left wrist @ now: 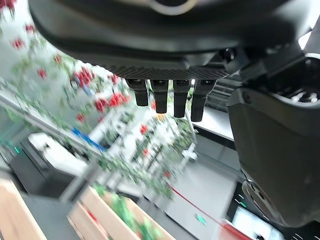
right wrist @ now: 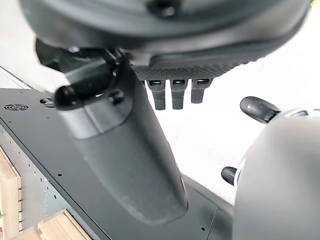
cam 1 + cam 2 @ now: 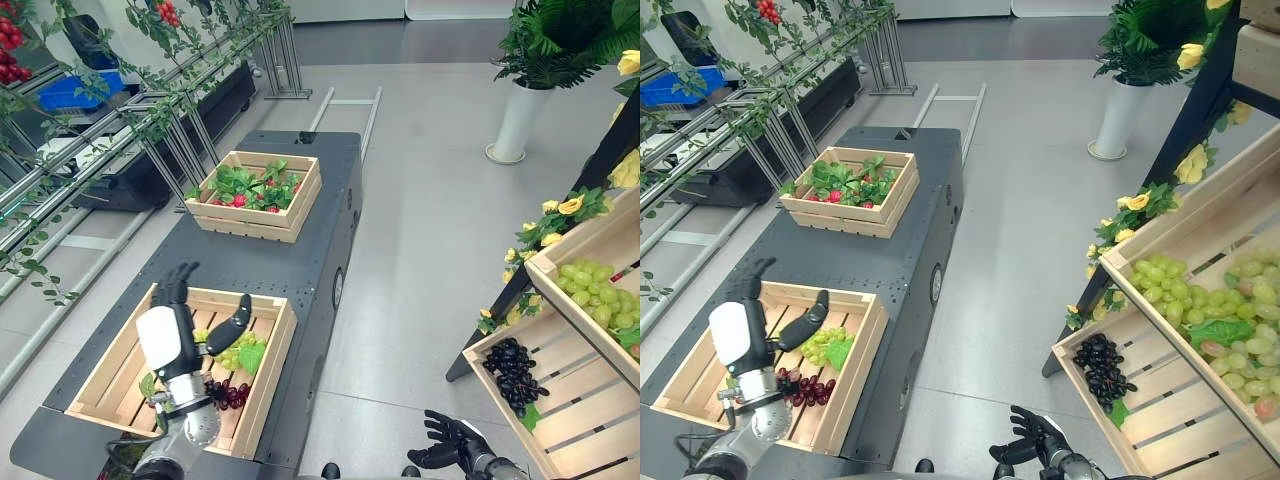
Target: Pick up the fruits from the basket on one side to the basket on the other side
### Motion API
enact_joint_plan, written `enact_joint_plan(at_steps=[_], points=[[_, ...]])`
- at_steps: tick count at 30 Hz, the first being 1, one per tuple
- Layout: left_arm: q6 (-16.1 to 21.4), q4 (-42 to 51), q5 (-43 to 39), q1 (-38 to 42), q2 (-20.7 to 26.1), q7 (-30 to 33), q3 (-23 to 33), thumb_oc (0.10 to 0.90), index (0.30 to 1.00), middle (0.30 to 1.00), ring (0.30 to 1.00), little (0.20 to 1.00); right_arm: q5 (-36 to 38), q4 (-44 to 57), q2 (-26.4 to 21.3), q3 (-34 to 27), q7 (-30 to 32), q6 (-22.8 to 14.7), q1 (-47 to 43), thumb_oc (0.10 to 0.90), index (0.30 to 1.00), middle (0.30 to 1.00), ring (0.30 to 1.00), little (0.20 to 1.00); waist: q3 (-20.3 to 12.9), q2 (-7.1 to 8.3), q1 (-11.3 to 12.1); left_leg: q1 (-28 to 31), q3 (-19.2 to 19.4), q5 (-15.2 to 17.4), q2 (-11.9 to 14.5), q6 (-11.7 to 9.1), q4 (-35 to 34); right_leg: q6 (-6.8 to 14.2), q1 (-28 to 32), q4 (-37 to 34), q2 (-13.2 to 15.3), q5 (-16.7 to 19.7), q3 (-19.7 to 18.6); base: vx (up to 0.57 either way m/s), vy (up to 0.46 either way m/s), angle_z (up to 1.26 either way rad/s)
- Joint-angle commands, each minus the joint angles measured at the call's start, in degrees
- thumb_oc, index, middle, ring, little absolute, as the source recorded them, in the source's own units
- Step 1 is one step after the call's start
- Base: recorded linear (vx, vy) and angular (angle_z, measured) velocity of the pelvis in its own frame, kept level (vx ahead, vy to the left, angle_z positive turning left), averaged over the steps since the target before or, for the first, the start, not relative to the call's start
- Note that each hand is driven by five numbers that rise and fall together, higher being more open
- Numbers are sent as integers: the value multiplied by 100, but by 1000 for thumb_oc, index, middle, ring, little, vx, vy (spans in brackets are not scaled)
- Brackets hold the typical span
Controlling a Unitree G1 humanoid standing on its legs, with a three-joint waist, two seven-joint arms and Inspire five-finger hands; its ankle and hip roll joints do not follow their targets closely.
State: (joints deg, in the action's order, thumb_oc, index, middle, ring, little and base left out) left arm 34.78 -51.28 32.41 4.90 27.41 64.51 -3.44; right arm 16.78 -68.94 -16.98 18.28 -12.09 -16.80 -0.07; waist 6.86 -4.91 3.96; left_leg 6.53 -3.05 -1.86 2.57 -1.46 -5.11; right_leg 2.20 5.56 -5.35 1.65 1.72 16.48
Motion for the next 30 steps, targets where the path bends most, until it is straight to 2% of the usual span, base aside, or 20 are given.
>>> enact_joint_plan(at_steps=[1, 3, 5, 9, 11, 12, 16, 17, 20, 21, 22, 26, 30], points=[[-89, 137, -649, 1018, 839, 190, 298, 800, 900, 900, 900, 900, 414, 255, 151, 67, 235, -461, -318, 800, 900, 900, 900, 900, 211, 467, 46, -201, 365, 431, -643, 372, 281, -98, 9, 434, 58, -501, -260, -6, 34, 3], [-219, 39, -968, 1149, 1085, -273, 297, 800, 900, 900, 900, 900, 440, 403, 120, 207, 305, -650, -388, 800, 900, 900, 900, 900, 367, 485, 85, -339, 383, 460, -612, 392, 415, -113, -165, 672, 71, -562, -224, -27, 19, 5], [-234, -50, -931, 1255, 1227, -424, 248, 800, 900, 900, 900, 900, 436, 479, 103, 287, 312, -725, -449, 800, 900, 900, 900, 900, 464, 501, 99, -403, 398, 456, -596, 396, 442, -116, -248, 744, 72, -567, -214, -49, 12, 10], [-517, -136, -1002, 1514, 1679, -671, 91, 800, 900, 900, 900, 900, 578, 720, -17, 471, 212, -856, -622, 800, 900, 900, 900, 900, 775, 505, 119, -612, 470, 486, -599, 418, 575, -119, -473, 861, 69, -572, -193, -106, 52, 14], [-657, -243, -1188, 1744, 1960, -687, -19, 800, 900, 900, 900, 900, 750, 886, -110, 554, 114, -897, -804, 800, 900, 900, 900, 900, 1032, 523, 129, -961, 560, 573, -615, 441, 988, -162, -771, 1167, 107, -654, -174, -222, 70, 11], [-829, -363, -1136, 1972, 2154, -770, -147, 800, 900, 900, 900, 900, 861, 975, -177, 605, 142, -937, -981, 800, 900, 900, 900, 900, 1256, 527, 147, -1274, 607, 644, -622, 447, 1382, -194, -1050, 1540, 156, -748, -136, -240, 69, 24], [-1267, -606, -984, 2271, 2404, -990, -594, 800, 900, 900, 900, 900, 821, 1129, -357, 658, 314, -1010, -1344, 800, 900, 900, 900, 900, 1699, 471, 174, -1956, 692, 885, -612, 456, 2418, -256, -1657, 2573, 359, -1021, -66, -160, 117, 28], [-1400, -718, -625, 2379, 2494, -1003, -810, 800, 900, 900, 900, 900, 742, 1145, -427, 679, 381, -1020, -1463, 800, 900, 900, 900, 900, 1827, 457, 180, -2164, 768, 1030, -589, 484, 2776, -294, -1858, 2980, 469, -1178, -51, -71, 167, 8], [-1695, -784, -493, 2548, 2617, -1092, -1064, 800, 900, 900, 900, 900, 571, 1168, -541, 684, 502, -945, -1557, 800, 900, 900, 900, 900, 1930, 432, 177, -2456, 840, 1183, -582, 537, 3189, -329, -2150, 3504, 622, -1360, -39, -34, 164, -1], [-1711, -814, -500, 2582, 2644, -1100, -1133, 800, 900, 900, 900, 900, 547, 1170, -569, 676, 513, -937, -1571, 800, 900, 900, 900, 900, 1954, 426, 169, -2519, 865, 1224, -580, 547, 3303, -342, -2204, 3630, 650, -1405, -30, 19, 184, 5], [-1780, -858, -516, 2659, 2723, -1271, -1260, 800, 900, 900, 900, 900, 497, 1180, -643, 663, 552, -904, -1594, 800, 900, 900, 900, 900, 2029, 419, 161, -2597, 899, 1404, -574, 537, 3537, -321, -2284, 3913, 692, -1585, -74, 15, 158, 8], [-1956, -833, -272, 3043, 2981, -1371, -1675, 800, 900, 900, 900, 900, 357, 1157, -898, 631, 622, -798, -1717, 800, 900, 900, 900, 900, 2244, 397, 143, -3139, 1008, 1579, -513, 549, 4192, -391, -2820, 4678, 799, -1813, -108, -36, 156, 4], [-2133, -795, 4, 3295, 3194, -1417, -1972, 800, 900, 900, 900, 900, 226, 1137, -1054, 617, 640, -798, -1760, 800, 900, 900, 900, 900, 2292, 412, 137, -3456, 1035, 1668, -491, 557, 4497, -403, -3087, 4905, 808, -1879, -124, -26, 106, 3]])
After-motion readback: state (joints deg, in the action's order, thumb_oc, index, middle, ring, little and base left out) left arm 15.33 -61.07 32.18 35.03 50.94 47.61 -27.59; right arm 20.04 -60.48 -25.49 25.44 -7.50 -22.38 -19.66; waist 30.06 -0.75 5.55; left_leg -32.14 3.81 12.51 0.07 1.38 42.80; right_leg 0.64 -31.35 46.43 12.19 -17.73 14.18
